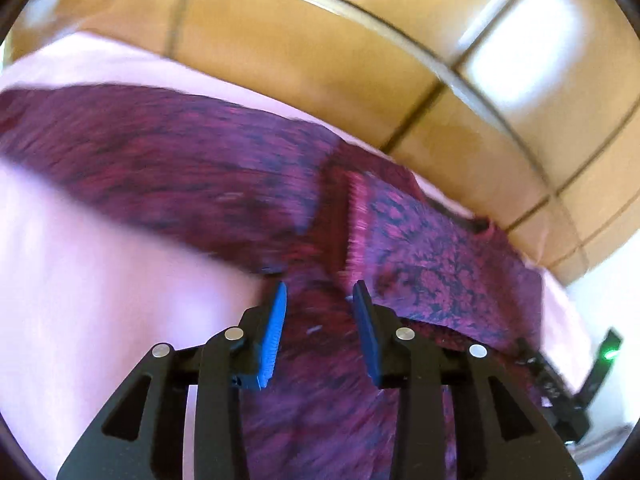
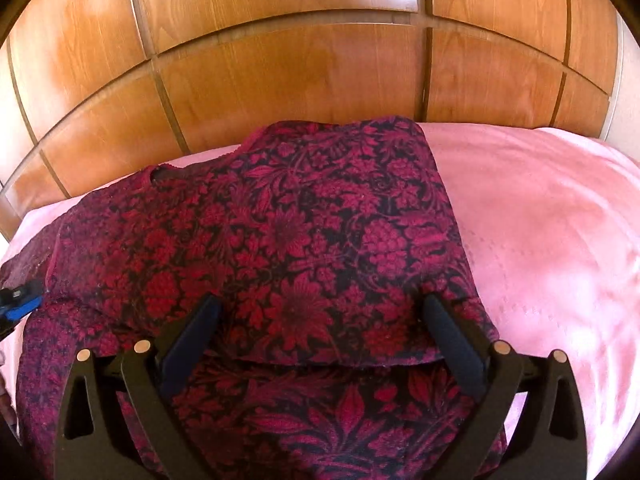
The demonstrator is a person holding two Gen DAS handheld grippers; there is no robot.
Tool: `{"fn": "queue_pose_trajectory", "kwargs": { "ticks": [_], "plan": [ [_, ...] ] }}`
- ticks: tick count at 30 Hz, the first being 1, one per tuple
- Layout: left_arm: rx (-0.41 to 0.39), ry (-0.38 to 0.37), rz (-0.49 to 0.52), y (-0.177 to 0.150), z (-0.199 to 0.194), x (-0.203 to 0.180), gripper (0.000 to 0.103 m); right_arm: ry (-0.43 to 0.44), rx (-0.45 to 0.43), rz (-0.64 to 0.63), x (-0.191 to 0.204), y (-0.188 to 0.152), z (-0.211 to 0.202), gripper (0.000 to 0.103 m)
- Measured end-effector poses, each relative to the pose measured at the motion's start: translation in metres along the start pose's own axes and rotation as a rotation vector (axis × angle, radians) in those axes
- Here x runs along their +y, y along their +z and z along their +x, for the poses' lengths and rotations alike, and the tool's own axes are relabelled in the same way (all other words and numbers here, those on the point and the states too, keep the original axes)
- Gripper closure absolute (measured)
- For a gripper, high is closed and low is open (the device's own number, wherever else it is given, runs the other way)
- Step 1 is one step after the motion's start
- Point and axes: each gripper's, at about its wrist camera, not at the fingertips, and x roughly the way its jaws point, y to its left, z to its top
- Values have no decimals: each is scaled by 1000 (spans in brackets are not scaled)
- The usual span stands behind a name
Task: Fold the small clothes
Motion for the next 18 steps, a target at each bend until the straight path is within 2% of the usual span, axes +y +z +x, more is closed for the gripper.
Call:
{"fn": "queue_pose_trajectory", "kwargs": {
  "ticks": [4,9,11,12,14,18],
  "plan": [
    [-47,-1,-150,8,-33,57,69,-6,-3,-2,4,3,0,2],
    [-103,28,-392,37,-56,142,69,-4,-10,-1,4,3,-1,2],
    [-125,41,-467,48,-59,166,68,-5,-10,-3,4,3,-1,2],
    [-138,46,-507,55,-61,179,61,-3,-11,-3,4,3,-1,2],
    [-165,29,-593,65,-62,202,56,-6,-10,-6,4,3,-1,2],
    [-186,34,-704,81,-62,232,56,-8,-10,-9,3,2,-2,2]
  ]
}}
